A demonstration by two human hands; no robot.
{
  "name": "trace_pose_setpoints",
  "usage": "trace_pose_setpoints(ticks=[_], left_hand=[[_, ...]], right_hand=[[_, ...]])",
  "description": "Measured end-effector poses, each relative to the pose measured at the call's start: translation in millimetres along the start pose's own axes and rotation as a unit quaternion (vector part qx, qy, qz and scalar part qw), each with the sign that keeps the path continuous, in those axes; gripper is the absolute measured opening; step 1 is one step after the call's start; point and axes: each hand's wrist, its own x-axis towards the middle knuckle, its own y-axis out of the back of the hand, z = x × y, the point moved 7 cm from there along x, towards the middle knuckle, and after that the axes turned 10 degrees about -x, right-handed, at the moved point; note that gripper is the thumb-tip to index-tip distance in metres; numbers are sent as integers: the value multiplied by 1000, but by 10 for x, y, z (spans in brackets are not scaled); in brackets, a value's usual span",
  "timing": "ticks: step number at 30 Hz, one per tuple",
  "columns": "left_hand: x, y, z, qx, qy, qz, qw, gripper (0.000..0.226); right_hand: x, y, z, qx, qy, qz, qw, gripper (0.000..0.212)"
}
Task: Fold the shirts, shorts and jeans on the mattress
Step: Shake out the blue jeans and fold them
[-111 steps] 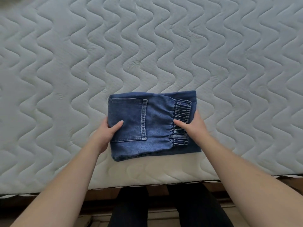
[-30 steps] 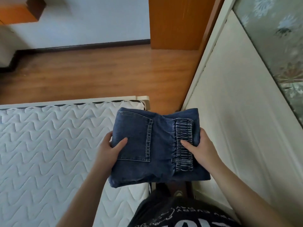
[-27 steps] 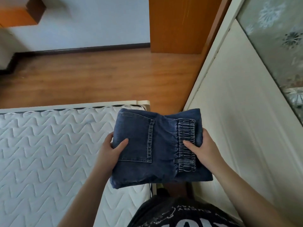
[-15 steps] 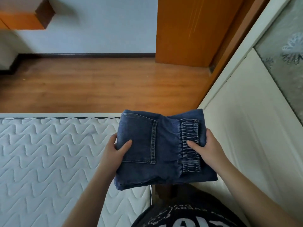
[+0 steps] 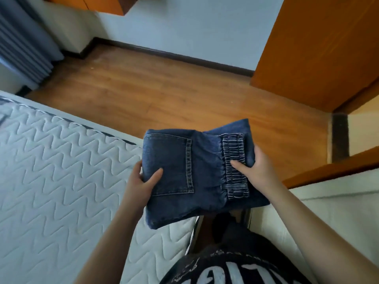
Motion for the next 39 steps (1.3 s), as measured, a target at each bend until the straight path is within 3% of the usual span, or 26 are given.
trace_pose_setpoints(ticks=[3, 8, 15, 29, 39], left_hand=[[157, -52, 127, -22, 9, 67, 997, 38], [286, -70, 282, -47, 17, 163, 985, 53], [247, -140, 383, -95, 9, 222, 970, 46], [705, -321, 460, -75, -6, 168, 983, 36], [1438, -700, 898, -28, -45, 177, 983, 23]], right_hand=[[585, -21, -188, -6, 29, -50, 998, 42], [1328, -121, -499, -3, 75, -143, 987, 56], [1781, -208, -829, -18, 119, -197, 973, 62], [1864, 47, -729, -13, 101, -138, 985, 59], [2700, 343, -532, 48, 61, -132, 988, 44]])
